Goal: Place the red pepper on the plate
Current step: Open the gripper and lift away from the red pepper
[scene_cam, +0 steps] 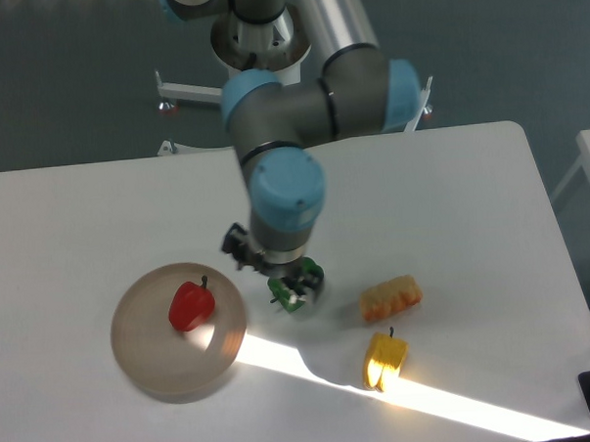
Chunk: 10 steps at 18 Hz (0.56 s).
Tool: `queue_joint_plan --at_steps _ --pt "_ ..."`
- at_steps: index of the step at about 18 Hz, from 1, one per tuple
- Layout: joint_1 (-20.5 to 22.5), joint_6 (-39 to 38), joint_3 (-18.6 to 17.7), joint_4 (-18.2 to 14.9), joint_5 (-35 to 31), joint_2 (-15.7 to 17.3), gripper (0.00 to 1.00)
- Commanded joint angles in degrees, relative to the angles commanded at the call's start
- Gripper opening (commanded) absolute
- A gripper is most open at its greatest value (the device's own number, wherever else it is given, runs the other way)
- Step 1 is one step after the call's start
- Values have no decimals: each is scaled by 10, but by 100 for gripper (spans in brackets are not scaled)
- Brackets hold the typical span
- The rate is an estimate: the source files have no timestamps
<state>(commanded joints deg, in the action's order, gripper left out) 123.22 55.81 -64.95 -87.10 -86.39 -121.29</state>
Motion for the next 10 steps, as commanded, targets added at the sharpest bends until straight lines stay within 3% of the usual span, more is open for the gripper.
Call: queue_joint_plan --at_steps 10 --pt "5 16 1 11 -4 -1 100"
